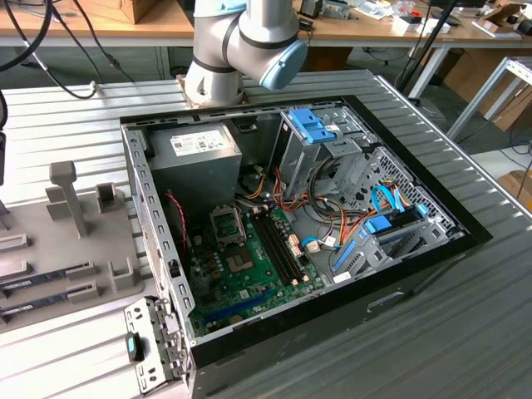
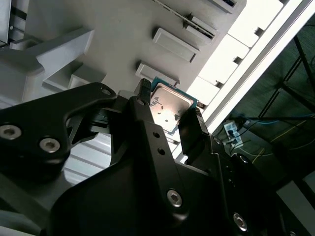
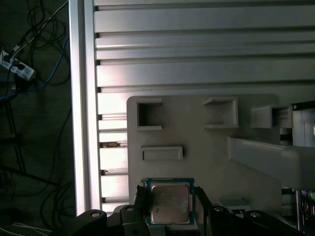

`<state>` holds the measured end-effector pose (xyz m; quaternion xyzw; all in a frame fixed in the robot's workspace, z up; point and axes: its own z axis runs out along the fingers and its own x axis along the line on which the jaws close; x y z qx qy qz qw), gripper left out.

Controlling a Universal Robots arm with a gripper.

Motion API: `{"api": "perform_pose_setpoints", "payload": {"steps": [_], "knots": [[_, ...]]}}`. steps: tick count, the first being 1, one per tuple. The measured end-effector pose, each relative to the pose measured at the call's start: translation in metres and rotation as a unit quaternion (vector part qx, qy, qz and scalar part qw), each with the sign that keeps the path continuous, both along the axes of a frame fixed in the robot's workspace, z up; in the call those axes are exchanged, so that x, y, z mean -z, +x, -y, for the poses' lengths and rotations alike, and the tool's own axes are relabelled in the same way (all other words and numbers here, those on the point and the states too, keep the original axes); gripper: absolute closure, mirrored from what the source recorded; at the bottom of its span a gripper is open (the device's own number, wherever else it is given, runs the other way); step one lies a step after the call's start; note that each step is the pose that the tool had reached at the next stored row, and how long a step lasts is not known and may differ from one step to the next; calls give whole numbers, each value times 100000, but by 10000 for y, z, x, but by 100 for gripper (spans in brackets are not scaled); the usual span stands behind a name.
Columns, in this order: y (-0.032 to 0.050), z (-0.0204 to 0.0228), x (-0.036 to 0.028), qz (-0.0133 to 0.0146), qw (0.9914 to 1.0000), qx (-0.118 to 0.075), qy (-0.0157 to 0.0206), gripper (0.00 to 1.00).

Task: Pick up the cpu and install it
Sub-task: 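Pick up the cpu and move it towards the insertion slot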

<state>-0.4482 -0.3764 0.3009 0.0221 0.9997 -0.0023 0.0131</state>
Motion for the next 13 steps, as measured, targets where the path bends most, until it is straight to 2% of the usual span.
{"api": "perform_pose_setpoints", "payload": {"steps": [13], "knots": [[2,0,-43,-3,100000,1,221,53]]}}
